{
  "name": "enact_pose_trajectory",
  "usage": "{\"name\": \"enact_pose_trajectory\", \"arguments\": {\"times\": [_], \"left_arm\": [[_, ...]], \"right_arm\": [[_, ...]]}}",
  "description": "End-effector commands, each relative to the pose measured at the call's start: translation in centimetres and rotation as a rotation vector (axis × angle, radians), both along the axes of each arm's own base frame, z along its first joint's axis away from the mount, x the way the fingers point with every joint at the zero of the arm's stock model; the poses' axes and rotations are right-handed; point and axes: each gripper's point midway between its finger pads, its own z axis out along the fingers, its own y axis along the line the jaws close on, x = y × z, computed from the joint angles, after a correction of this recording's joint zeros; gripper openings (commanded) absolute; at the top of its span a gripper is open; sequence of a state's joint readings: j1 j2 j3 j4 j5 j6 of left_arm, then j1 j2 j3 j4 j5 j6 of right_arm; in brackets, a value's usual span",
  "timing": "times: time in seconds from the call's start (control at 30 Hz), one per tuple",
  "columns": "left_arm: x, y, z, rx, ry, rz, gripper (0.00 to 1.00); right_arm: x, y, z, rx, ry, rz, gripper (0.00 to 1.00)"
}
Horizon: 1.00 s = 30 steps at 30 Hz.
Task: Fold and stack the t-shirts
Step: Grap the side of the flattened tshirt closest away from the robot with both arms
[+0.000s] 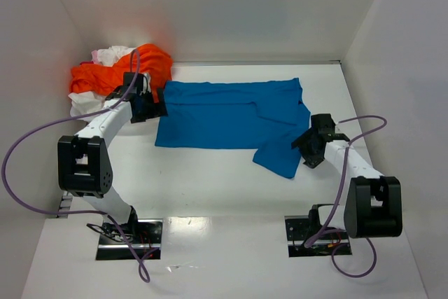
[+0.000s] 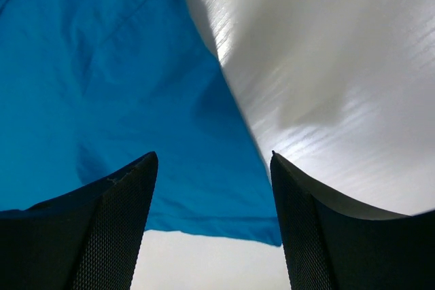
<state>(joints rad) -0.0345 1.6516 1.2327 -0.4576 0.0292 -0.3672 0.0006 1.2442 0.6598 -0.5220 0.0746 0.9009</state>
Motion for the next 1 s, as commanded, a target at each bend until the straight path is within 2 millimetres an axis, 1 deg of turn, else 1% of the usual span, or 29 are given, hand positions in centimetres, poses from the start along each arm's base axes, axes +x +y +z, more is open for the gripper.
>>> {"name": "enact_pose_trajectory", "arguments": {"times": [0.0,0.1,0.13,0.17,0.27,0.3,0.4,0.43,0.5,0.53,0.57,0.6,0.63,0.67,0.7,0.73,0.77,0.8,0.83,0.87,0.9,0.93,0.97], "left_arm": [[0.7,0.2,0.4,0.0,-0.029,-0.011,0.99],[0.7,0.2,0.4,0.0,-0.029,-0.011,0.99],[0.7,0.2,0.4,0.0,-0.029,-0.011,0.99],[0.8,0.6,0.4,0.0,-0.029,-0.002,0.99],[0.8,0.5,0.5,-0.007,-0.029,-0.008,0.99],[0.8,0.5,0.5,-0.007,-0.029,-0.008,0.99],[0.8,0.5,0.5,-0.007,-0.029,-0.008,0.99],[0.5,0.5,0.1,-0.007,-0.019,-0.008,0.99],[0.5,0.5,0.1,-0.007,-0.018,-0.008,0.99],[0.4,0.0,0.5,-0.027,-0.029,-0.022,0.99],[0.1,-0.2,0.1,-0.041,-0.016,-0.019,0.99],[-0.2,-0.2,0.3,-0.041,-0.018,-0.019,0.99],[-0.2,-0.4,0.8,-0.058,-0.031,-0.017,0.99],[-0.5,-0.4,0.4,-0.058,-0.019,-0.017,0.99],[-0.8,-0.6,0.4,-0.065,-0.018,-0.022,0.99],[-0.8,-0.6,0.4,-0.072,-0.017,-0.014,0.99],[-1.3,-0.6,0.4,-0.072,-0.01,-0.013,0.99],[-1.3,-0.8,0.4,-0.084,-0.008,-0.011,0.99],[-1.6,-0.8,0.0,-0.084,0.004,-0.011,0.99],[-1.9,-1.0,0.0,-0.099,0.006,-0.009,0.99],[-2.3,-1.0,-0.5,-0.099,0.021,-0.008,0.99],[-2.3,-1.1,-0.5,-0.108,0.023,0.004,0.99],[-2.7,-1.1,-1.0,-0.115,0.038,0.016,0.99]], "right_arm": [[0.7,-0.1,-1.2,-0.014,0.002,-0.008,0.73],[1.0,-0.3,-1.5,-0.029,0.012,-0.004,0.7],[1.3,-0.5,-1.3,-0.037,0.003,-0.008,0.7],[1.3,-0.5,-1.3,-0.037,0.003,-0.008,0.7],[1.1,-0.5,-1.9,-0.042,0.028,0.002,0.69],[1.3,-0.5,-1.8,-0.042,0.019,0.002,0.65],[1.3,-0.5,-2.3,-0.046,0.033,0.011,0.61],[1.4,-0.3,-2.6,-0.046,0.035,0.02,0.57],[1.5,-0.3,-2.9,-0.046,0.039,0.02,0.54],[1.3,-0.3,-3.2,-0.05,0.054,0.029,0.53],[1.7,-0.3,-2.9,-0.05,0.044,0.028,0.52],[1.6,0.0,-3.2,-0.051,0.055,0.039,0.52],[1.9,0.0,-3.1,-0.05,0.043,0.039,0.5],[2.0,0.3,-3.2,-0.051,0.047,0.05,0.47],[1.8,0.6,-3.6,-0.051,0.062,0.061,0.45],[2.1,0.6,-3.5,-0.051,0.061,0.061,0.43],[2.1,0.9,-3.5,-0.052,0.061,0.07,0.39],[2.3,0.9,-3.6,-0.052,0.064,0.07,0.35],[2.3,0.7,-3.6,-0.06,0.064,0.066,0.32],[2.2,0.7,-3.9,-0.06,0.074,0.067,0.3],[2.6,0.8,-3.6,-0.06,0.064,0.066,0.24],[2.5,0.8,-3.8,-0.06,0.073,0.067,0.22],[2.5,0.8,-3.8,-0.06,0.073,0.067,0.22]]}}
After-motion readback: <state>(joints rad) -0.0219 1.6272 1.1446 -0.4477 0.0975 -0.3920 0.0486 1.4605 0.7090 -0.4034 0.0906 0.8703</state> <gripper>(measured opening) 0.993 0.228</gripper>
